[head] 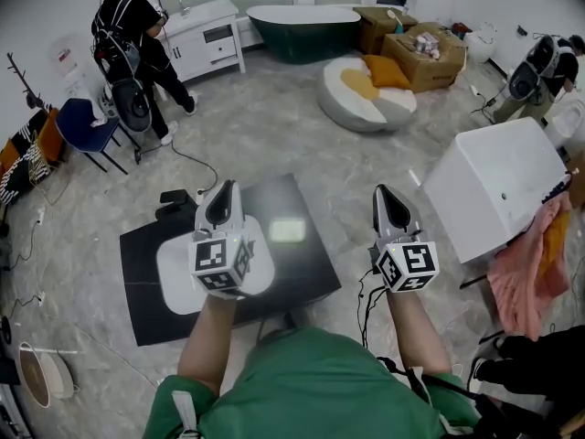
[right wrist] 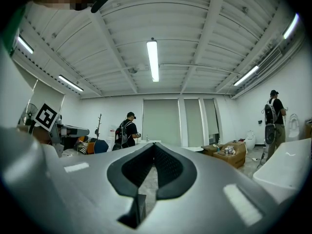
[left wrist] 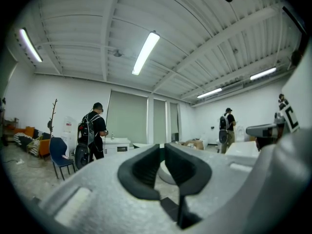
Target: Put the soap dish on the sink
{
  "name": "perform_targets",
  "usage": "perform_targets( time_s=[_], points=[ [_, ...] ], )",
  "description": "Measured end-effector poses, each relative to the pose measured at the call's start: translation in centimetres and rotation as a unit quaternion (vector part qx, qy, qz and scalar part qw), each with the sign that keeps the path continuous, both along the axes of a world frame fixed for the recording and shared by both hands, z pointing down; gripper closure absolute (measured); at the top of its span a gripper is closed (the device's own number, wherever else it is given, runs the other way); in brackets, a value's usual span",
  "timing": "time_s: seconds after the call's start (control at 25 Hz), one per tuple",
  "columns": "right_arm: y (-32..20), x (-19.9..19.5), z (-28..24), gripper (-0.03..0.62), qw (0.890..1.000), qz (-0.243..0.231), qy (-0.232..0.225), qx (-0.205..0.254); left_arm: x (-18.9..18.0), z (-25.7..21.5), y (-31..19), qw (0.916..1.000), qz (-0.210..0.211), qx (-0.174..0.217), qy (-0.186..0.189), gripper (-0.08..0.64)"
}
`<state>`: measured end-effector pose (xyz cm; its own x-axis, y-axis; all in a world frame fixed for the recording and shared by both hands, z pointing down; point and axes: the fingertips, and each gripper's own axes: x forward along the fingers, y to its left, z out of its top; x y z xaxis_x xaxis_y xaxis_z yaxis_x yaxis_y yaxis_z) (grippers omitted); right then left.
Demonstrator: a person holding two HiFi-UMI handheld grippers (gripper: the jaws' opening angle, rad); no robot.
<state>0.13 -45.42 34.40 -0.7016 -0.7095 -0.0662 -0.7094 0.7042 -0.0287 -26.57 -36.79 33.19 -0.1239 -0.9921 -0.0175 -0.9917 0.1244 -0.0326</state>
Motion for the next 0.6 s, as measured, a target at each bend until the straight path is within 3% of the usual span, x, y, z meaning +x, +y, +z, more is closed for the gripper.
perform_targets(
  time_s=[0.6],
  points=[
    [-0.79,-0.60,0.36,0.594,1.000,-0.005,-0.001,-0.004,-0.36,0.76,-0.56,1.0000,-0.004,-0.008,0.003,0.538]
  ],
)
